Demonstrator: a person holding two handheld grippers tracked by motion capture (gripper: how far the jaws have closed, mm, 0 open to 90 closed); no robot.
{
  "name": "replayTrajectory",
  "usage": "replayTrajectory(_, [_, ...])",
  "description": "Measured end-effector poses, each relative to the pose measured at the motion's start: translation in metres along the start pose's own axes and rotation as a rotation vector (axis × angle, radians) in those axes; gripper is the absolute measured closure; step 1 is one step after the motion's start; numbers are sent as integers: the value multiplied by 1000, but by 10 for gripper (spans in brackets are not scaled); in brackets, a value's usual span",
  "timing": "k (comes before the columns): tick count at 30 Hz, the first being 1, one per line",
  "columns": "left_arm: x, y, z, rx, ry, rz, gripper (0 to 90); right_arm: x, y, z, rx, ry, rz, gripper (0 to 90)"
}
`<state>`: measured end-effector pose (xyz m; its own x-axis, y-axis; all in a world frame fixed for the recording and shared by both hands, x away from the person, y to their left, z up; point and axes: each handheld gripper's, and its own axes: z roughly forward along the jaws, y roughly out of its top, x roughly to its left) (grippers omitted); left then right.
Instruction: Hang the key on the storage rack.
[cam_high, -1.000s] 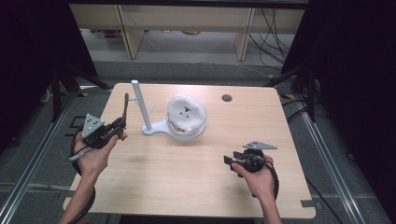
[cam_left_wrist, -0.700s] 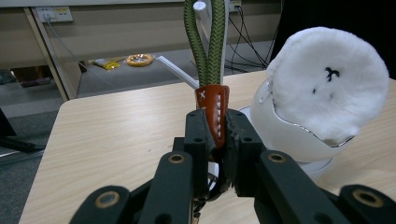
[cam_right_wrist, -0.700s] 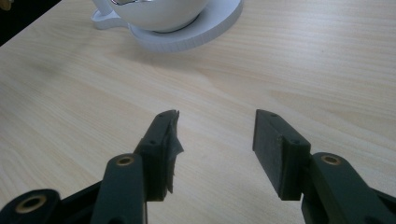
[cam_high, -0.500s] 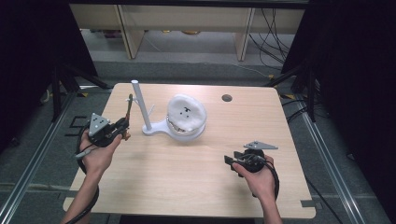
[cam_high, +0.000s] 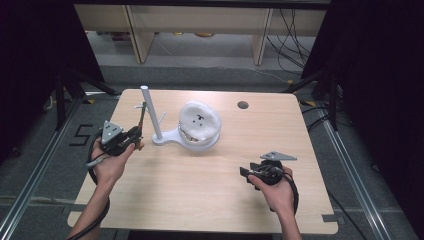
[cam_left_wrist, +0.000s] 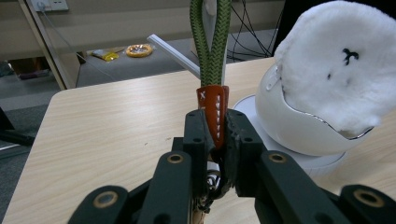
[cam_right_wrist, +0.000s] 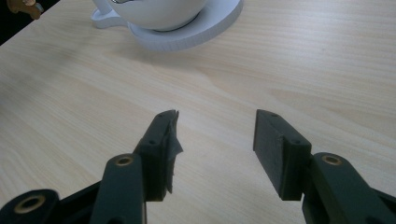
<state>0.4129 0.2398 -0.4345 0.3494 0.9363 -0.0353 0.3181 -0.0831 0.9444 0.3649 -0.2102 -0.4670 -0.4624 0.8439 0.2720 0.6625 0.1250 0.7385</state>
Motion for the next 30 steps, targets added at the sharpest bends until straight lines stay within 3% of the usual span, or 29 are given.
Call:
replayTrajectory(9, [-1,-3,8,11,-1,9,782,-1,0,-1,0,5,1,500])
replayTrajectory(13, [-1,-5,7,19,13,32,741,-2,0,-1,-1,-9,2,499])
replayTrajectory(14, [-1,-6,6,24,10,21,731,-2,0,-1,-2,-8,2,498])
replayTrajectory(15, [-1,-7,5,24,13,24,722,-4,1,-2,-6,-8,-31,496])
replayTrajectory(16, [0,-8,4,29,14,33,709,-2,0,-2,-5,6,7,495])
replayTrajectory(17, [1,-10,3,26,10,36,695,-5,1,-2,-5,-8,-29,493])
replayTrajectory(24, [11,-26,-11,42,11,43,558,-5,0,-4,-10,-6,22,487])
replayTrajectory(25, [12,-29,-14,37,10,36,544,-9,0,-4,-16,-20,-18,486])
replayTrajectory(26, [12,-32,-17,34,12,32,532,-7,-1,-3,-14,-16,23,485])
replayTrajectory(27, [13,-36,-21,39,14,33,520,-7,-1,-4,-14,-11,27,484])
replayTrajectory(29, [13,-45,-27,44,13,25,493,-12,-1,-4,-17,-14,-5,482])
replayTrajectory(30, [13,-50,-30,48,13,28,483,-13,-2,-3,-19,-20,1,481])
